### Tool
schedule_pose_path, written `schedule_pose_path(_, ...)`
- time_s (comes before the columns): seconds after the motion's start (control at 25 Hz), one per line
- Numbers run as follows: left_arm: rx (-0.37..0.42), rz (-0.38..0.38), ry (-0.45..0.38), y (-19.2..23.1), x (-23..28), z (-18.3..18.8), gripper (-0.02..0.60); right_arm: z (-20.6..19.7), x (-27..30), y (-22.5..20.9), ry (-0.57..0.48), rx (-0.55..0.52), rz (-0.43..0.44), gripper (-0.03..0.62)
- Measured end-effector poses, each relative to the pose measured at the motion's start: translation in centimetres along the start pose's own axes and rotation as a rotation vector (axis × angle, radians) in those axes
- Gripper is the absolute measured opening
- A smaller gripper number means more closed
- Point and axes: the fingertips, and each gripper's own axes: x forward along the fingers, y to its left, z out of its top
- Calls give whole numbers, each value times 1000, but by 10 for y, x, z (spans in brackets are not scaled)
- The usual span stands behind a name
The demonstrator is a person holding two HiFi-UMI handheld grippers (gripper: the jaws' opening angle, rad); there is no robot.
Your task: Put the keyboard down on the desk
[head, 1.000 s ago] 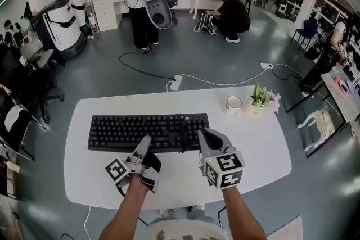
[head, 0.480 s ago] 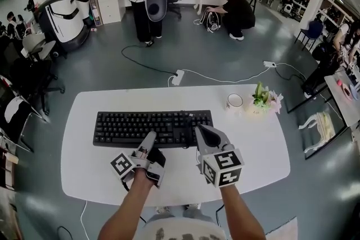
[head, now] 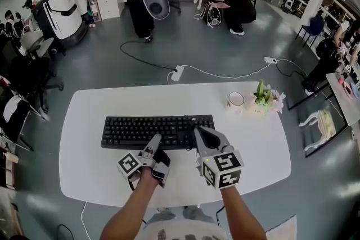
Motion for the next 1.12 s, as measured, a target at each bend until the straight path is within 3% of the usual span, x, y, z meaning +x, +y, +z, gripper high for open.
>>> schedule_pose_path(0.2,-43,26,-7,23,6,0,89,-10,7,-2,26,10,12,0)
schedule_pose_path(1.12,-75,168,-12,78,9,5,98,-40,29,1,95,19,62,0)
